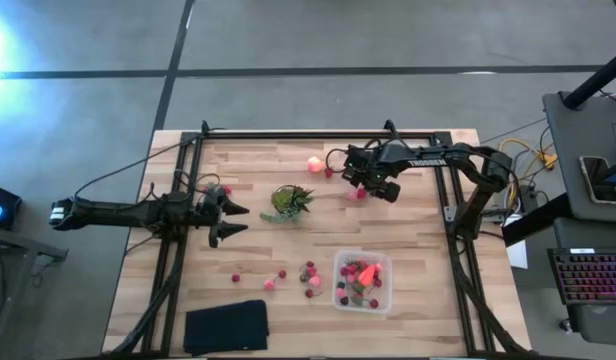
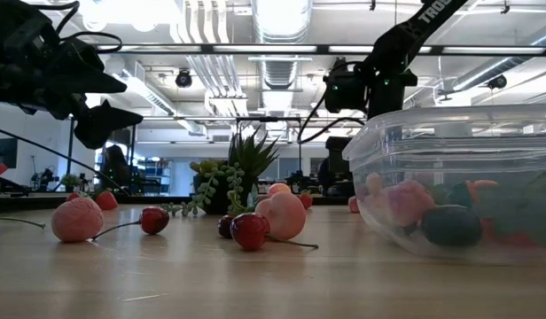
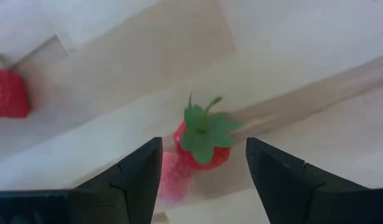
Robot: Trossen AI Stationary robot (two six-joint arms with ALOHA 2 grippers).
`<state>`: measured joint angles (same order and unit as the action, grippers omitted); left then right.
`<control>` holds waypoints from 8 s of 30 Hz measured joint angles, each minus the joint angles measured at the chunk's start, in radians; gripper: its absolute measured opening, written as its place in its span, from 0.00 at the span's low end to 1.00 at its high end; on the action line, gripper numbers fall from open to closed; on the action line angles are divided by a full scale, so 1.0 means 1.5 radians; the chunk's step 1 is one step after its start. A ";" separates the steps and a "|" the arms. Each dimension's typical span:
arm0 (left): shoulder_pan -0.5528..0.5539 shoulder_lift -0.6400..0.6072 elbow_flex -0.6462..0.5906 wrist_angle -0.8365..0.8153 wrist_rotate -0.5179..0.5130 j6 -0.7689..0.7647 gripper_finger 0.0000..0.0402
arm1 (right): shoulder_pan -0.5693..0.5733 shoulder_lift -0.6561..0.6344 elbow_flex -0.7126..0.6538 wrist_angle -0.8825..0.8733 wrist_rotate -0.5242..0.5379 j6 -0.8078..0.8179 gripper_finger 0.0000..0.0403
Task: Pick and placing Produce into tupperware
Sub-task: Put the strawberry into the bin, then put the top apricot into the bin, then put the strawberry into the bin
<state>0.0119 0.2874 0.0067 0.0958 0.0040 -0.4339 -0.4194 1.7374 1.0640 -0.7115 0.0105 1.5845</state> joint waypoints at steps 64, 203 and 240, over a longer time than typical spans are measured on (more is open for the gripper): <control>0.000 0.000 0.000 0.000 0.000 0.000 0.69 | 0.013 -0.018 0.081 -0.040 -0.042 -0.134 0.37; 0.000 0.000 0.000 0.000 0.000 0.000 0.69 | 0.279 -0.037 0.357 -0.343 -0.234 -0.537 0.26; 0.000 0.000 0.000 0.000 0.000 0.000 0.69 | 0.202 0.065 0.415 -0.347 0.024 -0.331 0.64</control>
<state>0.0120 0.2878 0.0067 0.0957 0.0036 -0.4338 -0.1161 1.8343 1.6865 -1.2324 0.0468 1.0878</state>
